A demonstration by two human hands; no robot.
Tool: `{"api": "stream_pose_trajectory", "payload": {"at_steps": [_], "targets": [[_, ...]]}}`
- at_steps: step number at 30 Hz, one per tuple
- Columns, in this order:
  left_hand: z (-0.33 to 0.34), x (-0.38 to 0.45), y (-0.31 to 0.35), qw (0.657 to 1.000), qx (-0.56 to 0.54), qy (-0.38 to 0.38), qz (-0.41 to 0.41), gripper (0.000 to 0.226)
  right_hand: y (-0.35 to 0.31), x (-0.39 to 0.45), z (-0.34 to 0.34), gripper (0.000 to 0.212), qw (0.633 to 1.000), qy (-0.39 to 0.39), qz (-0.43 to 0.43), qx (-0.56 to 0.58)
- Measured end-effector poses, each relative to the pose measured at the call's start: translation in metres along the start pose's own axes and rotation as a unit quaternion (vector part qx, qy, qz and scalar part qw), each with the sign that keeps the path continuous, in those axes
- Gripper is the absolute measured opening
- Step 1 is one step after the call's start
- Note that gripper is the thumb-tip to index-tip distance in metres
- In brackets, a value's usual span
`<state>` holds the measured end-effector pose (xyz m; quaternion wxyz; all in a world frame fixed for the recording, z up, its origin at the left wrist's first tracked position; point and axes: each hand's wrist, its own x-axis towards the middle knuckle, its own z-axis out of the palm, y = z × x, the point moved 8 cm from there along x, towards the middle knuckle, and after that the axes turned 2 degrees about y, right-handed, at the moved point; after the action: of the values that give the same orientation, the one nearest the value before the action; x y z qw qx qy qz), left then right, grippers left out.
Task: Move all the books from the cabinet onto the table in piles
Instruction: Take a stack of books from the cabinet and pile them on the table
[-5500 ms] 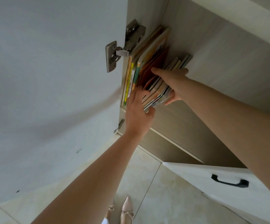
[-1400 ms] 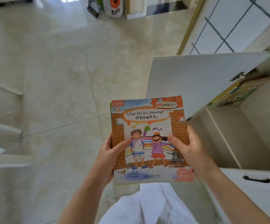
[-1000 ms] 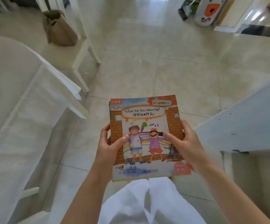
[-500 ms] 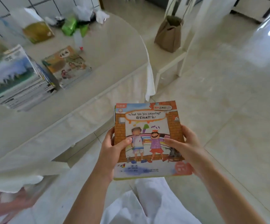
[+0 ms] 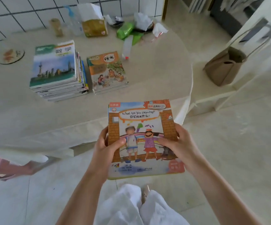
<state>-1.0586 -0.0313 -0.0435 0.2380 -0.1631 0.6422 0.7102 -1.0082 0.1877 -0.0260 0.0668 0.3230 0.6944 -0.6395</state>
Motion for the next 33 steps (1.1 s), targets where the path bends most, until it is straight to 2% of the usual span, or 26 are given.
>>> {"api": "stream_pose_trajectory", "payload": {"at_steps": [7,16,20,25,29,33], "targets": [[-0.034,0.069,0.034,0.998,-0.054,0.032,0.011,0.049,-0.043,0.079,0.051,0.031,0.997,-0.063,-0.005,-0.033],[-0.075,0.170,0.092,0.998,-0.044,0.011,0.039,0.058,-0.092,0.182,0.119,0.058,0.994,-0.072,0.021,-0.079],[-0.090,0.210,0.108,0.998,0.006,0.001,0.056,0.063,-0.102,0.211,0.138,0.054,0.992,-0.086,0.011,-0.089],[-0.093,0.246,0.101,0.997,0.076,-0.017,0.023,0.050,-0.109,0.240,0.142,0.051,0.991,-0.071,-0.046,-0.104],[-0.089,0.261,0.099,0.991,0.108,0.010,0.076,0.045,-0.107,0.259,0.140,0.037,0.990,-0.045,-0.090,-0.096],[-0.093,0.262,0.094,0.981,0.126,0.063,0.132,0.045,-0.108,0.265,0.141,0.042,0.976,-0.028,-0.172,-0.132]]}}
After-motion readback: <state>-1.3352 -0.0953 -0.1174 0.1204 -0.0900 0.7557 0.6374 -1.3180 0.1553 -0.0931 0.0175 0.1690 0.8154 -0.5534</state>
